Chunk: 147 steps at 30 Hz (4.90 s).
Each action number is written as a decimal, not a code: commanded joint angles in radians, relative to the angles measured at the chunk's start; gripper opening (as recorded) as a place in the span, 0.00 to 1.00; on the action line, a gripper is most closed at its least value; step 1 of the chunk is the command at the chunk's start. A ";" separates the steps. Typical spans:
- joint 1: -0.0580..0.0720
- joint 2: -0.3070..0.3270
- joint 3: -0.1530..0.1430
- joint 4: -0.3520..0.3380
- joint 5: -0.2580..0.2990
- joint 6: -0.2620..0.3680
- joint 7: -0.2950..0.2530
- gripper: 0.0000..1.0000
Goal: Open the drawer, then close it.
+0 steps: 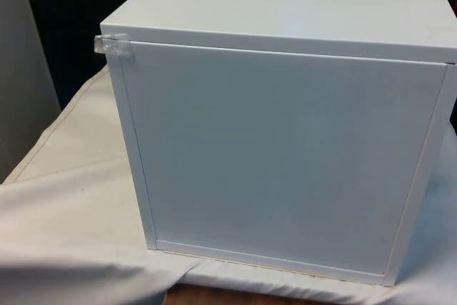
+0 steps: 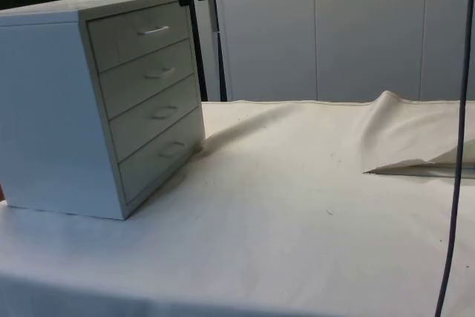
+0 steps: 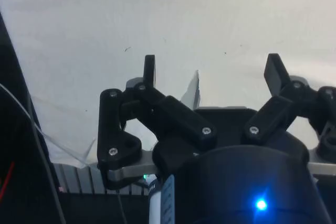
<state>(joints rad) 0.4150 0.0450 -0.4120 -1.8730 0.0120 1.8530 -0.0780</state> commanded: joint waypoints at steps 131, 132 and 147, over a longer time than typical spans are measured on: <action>0.011 -0.270 0.027 -0.348 -0.208 0.250 -0.529 1.00; 0.009 -0.268 0.029 -0.345 -0.211 0.244 -0.518 1.00; 0.012 -0.270 0.027 -0.349 -0.207 0.250 -0.656 1.00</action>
<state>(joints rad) 0.4240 -0.2230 -0.3830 -2.2190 -0.1990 2.0970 -0.7260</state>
